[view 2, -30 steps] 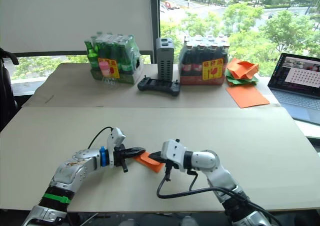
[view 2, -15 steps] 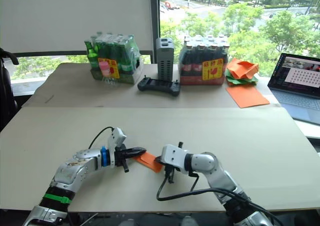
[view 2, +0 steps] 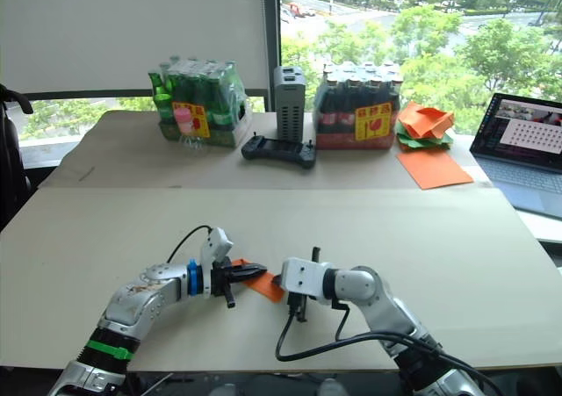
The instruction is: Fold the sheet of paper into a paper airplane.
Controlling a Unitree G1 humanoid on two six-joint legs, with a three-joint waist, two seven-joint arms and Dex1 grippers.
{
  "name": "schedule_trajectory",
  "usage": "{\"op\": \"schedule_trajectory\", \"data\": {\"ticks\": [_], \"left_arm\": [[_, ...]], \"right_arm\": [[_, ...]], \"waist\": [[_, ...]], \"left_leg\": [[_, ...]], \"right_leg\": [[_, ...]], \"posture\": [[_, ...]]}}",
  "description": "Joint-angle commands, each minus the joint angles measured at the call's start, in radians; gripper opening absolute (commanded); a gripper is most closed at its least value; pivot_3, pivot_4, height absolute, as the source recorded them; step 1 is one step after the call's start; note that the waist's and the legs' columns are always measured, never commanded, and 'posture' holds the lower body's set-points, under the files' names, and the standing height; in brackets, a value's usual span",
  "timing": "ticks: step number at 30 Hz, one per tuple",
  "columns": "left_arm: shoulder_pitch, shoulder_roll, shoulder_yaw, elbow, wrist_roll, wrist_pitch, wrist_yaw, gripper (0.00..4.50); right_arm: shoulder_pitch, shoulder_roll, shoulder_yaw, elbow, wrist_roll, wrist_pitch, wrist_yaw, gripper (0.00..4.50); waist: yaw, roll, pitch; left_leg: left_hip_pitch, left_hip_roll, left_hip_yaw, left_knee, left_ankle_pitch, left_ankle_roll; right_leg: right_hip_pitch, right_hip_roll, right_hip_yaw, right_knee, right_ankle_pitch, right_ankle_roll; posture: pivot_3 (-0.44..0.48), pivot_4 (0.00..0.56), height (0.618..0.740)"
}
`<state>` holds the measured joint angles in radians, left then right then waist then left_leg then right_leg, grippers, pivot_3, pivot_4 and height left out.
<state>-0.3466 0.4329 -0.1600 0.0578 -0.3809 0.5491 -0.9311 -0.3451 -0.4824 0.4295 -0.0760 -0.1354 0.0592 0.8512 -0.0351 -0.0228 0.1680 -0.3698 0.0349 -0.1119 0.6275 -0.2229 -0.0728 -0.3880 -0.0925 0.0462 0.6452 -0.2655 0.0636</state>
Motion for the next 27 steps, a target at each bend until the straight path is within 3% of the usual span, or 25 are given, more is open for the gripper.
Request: {"op": "schedule_trajectory", "data": {"ticks": [1,27], "left_arm": [[-0.002,0.015,-0.011,0.067,0.050,-0.029,0.009,0.00],[0.092,0.108,0.097,0.081,0.036,-0.058,0.018,0.00]], "right_arm": [[0.008,-0.003,0.019,0.016,-0.026,0.034,0.008,0.03],[-0.018,0.001,0.023,0.043,-0.023,0.034,0.016,0.03]], "waist": [[0.000,0.000,0.000],[-0.011,0.001,-0.003]], "left_leg": [[0.000,0.000,0.000,0.000,0.000,0.000],[0.002,0.001,0.000,-0.001,0.000,0.000]], "right_leg": [[0.000,0.000,0.000,0.000,0.000,0.000],[0.000,0.001,0.000,0.001,-0.003,0.004]], "posture": [[0.000,0.150,0.740],[0.000,0.150,0.740]]}}
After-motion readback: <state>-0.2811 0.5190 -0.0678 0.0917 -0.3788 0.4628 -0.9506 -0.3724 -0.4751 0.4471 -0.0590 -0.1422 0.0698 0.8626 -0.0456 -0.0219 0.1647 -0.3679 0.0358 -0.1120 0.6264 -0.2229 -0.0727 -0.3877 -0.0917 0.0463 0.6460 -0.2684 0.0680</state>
